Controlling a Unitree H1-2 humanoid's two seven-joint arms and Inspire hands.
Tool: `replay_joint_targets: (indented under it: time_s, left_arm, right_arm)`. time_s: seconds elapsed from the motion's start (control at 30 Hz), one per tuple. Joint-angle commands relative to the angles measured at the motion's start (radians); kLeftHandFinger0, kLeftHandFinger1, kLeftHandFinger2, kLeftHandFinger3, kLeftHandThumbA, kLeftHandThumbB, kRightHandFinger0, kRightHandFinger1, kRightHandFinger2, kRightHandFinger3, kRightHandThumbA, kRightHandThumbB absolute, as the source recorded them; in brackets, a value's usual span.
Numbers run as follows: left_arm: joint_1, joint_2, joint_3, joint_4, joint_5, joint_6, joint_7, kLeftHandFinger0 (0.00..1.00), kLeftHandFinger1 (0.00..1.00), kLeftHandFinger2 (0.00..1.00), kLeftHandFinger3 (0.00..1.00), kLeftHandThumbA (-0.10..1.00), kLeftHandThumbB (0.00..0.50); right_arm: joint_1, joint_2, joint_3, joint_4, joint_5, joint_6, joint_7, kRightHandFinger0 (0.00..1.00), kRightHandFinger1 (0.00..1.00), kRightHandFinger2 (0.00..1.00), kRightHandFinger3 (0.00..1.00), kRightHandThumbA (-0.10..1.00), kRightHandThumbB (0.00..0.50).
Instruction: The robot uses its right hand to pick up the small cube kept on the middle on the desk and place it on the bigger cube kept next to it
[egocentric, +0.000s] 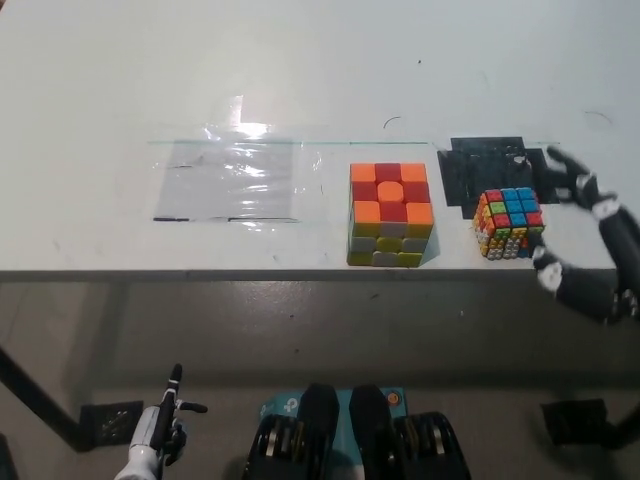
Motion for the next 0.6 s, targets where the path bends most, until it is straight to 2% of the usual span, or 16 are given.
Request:
replay_joint_targets:
  time_s: [0.0,0.1,0.13,0.23,0.27,0.3,0.37,0.43,0.47,0.57]
  left_arm:
    - [-0.015,0.016,0.001,-0.005,-0.001,-0.034,0.021,0.0,0.0,0.0,0.0,1.0,0.5]
    - [-0.016,0.018,-0.003,-0.005,0.003,-0.034,0.021,0.0,0.0,0.0,0.0,1.0,0.5]
    - [-0.018,0.019,0.0,-0.005,0.0,-0.034,0.021,0.0,0.0,0.03,0.0,1.0,0.5]
    - [-0.021,0.018,0.011,-0.006,-0.014,-0.034,0.002,0.0,0.0,0.0,0.0,1.0,0.5]
    - [-0.021,0.018,0.012,-0.006,-0.014,-0.034,0.001,0.0,0.0,0.0,0.0,1.0,0.5]
    - [-0.026,0.018,0.015,-0.006,-0.016,-0.034,-0.001,0.0,0.0,0.0,0.0,1.0,0.5]
    - [-0.029,0.021,0.001,-0.007,0.004,-0.034,0.015,0.0,0.0,0.0,0.0,1.0,0.5]
    - [-0.036,0.022,0.006,0.0,-0.004,-0.034,0.004,0.0,0.0,0.0,0.0,1.0,0.5]
    - [-0.041,0.021,0.006,0.001,-0.005,-0.034,0.001,0.0,0.0,0.0,0.0,1.0,0.5]
    - [-0.045,0.022,0.001,0.002,0.002,-0.034,0.011,0.0,0.0,0.0,0.0,1.0,0.5]
  right_arm:
    - [-0.076,-0.04,0.028,0.061,-0.093,-0.057,0.007,0.88,0.96,0.9,1.0,0.56,0.219]
    - [-0.104,-0.057,0.049,0.103,-0.119,-0.079,0.007,0.94,1.0,0.98,1.0,0.59,0.231]
    - [-0.112,-0.062,0.057,0.109,-0.124,-0.076,0.014,0.97,1.0,1.0,1.0,0.6,0.237]
    - [-0.132,-0.083,0.088,0.146,-0.143,-0.082,0.039,1.0,1.0,1.0,1.0,0.66,0.283]
    - [-0.133,-0.084,0.09,0.149,-0.144,-0.084,0.039,1.0,1.0,1.0,1.0,0.67,0.284]
    - [-0.147,-0.091,0.109,0.17,-0.169,-0.06,0.055,1.0,1.0,1.0,1.0,0.74,0.325]
    - [-0.16,-0.084,0.116,0.2,-0.169,-0.065,0.045,1.0,1.0,1.0,1.0,0.73,0.37]
    - [-0.174,-0.065,0.121,0.247,-0.16,-0.07,0.033,1.0,1.0,1.0,1.0,0.73,0.436]
    - [-0.177,-0.065,0.12,0.252,-0.16,-0.07,0.032,1.0,1.0,1.0,1.0,0.73,0.442]
    - [-0.19,-0.041,0.135,0.302,-0.181,-0.076,0.009,1.0,1.0,1.0,1.0,0.77,0.5]
